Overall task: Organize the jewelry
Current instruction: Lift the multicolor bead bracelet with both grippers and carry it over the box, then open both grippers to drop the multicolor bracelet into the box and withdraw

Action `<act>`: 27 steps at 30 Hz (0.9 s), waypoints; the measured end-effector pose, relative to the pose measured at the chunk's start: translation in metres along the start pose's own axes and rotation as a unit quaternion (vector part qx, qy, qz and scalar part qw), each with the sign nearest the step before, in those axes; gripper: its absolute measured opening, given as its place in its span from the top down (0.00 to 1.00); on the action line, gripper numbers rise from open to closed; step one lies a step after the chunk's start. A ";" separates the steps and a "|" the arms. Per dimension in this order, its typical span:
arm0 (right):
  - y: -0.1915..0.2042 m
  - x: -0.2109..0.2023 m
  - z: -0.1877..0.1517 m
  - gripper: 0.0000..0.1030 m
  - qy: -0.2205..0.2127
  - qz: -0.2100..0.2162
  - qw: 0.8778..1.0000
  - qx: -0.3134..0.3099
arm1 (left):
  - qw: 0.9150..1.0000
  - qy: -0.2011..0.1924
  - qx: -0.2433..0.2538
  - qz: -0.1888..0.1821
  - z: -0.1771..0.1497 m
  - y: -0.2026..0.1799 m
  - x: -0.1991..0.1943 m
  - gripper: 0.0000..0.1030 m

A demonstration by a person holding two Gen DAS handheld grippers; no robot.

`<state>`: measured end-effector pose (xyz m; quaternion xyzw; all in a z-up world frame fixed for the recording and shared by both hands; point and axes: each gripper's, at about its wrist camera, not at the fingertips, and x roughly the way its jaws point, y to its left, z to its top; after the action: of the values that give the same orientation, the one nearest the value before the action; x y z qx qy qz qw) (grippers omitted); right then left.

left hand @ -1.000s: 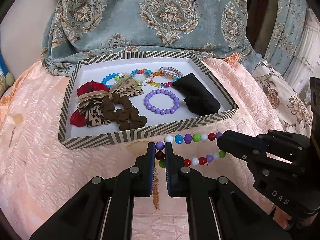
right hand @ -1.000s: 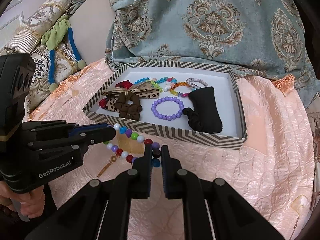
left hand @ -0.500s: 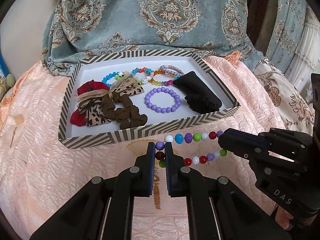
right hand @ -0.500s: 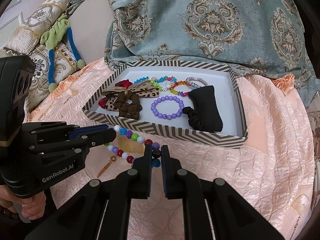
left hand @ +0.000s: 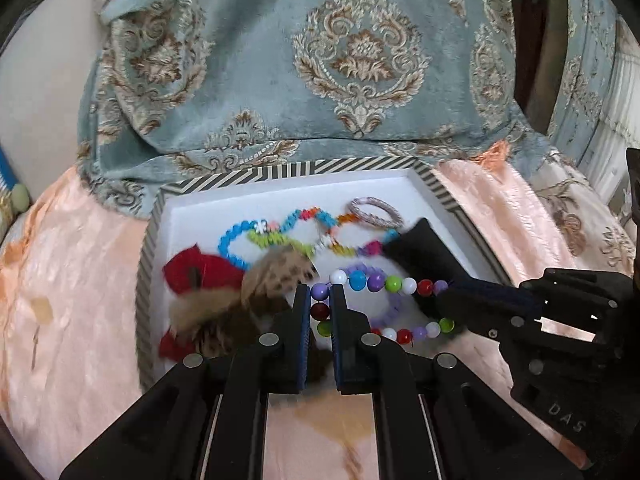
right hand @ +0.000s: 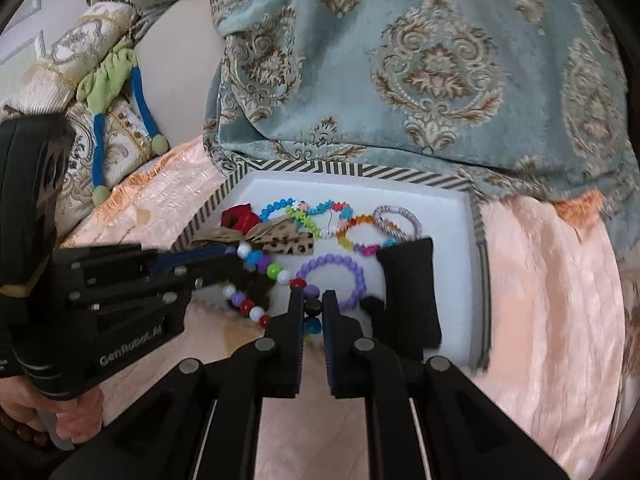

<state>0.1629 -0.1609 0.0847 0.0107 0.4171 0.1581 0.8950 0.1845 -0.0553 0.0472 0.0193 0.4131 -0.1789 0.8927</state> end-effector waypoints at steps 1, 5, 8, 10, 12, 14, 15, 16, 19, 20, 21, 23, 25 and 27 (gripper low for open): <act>-0.002 0.005 0.002 0.92 0.002 0.000 1.000 0.001 | 1.000 0.002 0.003 0.004 0.003 0.001 0.008 1.00; -0.017 0.035 0.013 0.92 0.008 -0.001 1.000 0.019 | 1.000 0.017 -0.016 -0.005 0.010 0.008 0.034 1.00; -0.029 0.059 0.021 0.92 0.023 0.007 0.999 0.036 | 0.999 0.031 -0.019 0.005 0.012 0.009 0.050 1.00; -0.032 0.069 0.021 0.92 0.035 0.010 0.999 0.040 | 0.999 0.043 -0.025 0.013 0.011 0.009 0.058 1.00; -0.034 0.078 0.019 0.92 0.049 0.009 0.998 0.041 | 0.998 0.050 -0.025 0.019 0.009 0.007 0.063 1.00; -0.032 0.084 0.017 0.92 0.058 0.003 0.998 0.037 | 0.998 0.055 -0.019 0.032 0.008 0.005 0.066 1.00; -0.032 0.087 0.016 0.92 0.065 0.002 0.997 0.035 | 0.998 0.057 -0.018 0.036 0.007 0.004 0.066 1.00; -0.031 0.088 0.015 0.92 0.066 -0.001 0.997 0.036 | 0.997 0.059 -0.017 0.037 0.008 0.003 0.066 1.00; -0.034 0.084 0.016 0.83 0.063 -0.007 0.997 0.046 | 0.998 0.055 -0.017 0.039 0.007 0.004 0.061 1.00; -0.036 0.080 0.016 0.80 0.058 -0.006 0.997 0.054 | 0.998 0.053 -0.022 0.037 0.007 0.006 0.059 1.00; -0.038 0.076 0.016 0.79 0.053 -0.005 0.997 0.059 | 0.998 0.051 -0.028 0.034 0.007 0.009 0.055 1.00; -0.040 0.065 0.018 0.78 0.041 -0.005 0.997 0.066 | 0.998 0.037 -0.043 0.032 0.008 0.016 0.042 1.00; -0.039 0.051 0.018 0.78 0.028 -0.005 0.997 0.065 | 0.998 0.026 -0.060 0.027 0.009 0.022 0.031 0.95; -0.035 0.034 0.015 0.78 0.017 -0.008 0.998 0.063 | 0.997 0.012 -0.075 0.024 0.005 0.026 0.014 0.86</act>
<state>0.2041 -0.1829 0.0643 0.0613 0.4417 0.1243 0.8864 0.2056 -0.0364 0.0372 -0.0355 0.4354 -0.1259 0.8907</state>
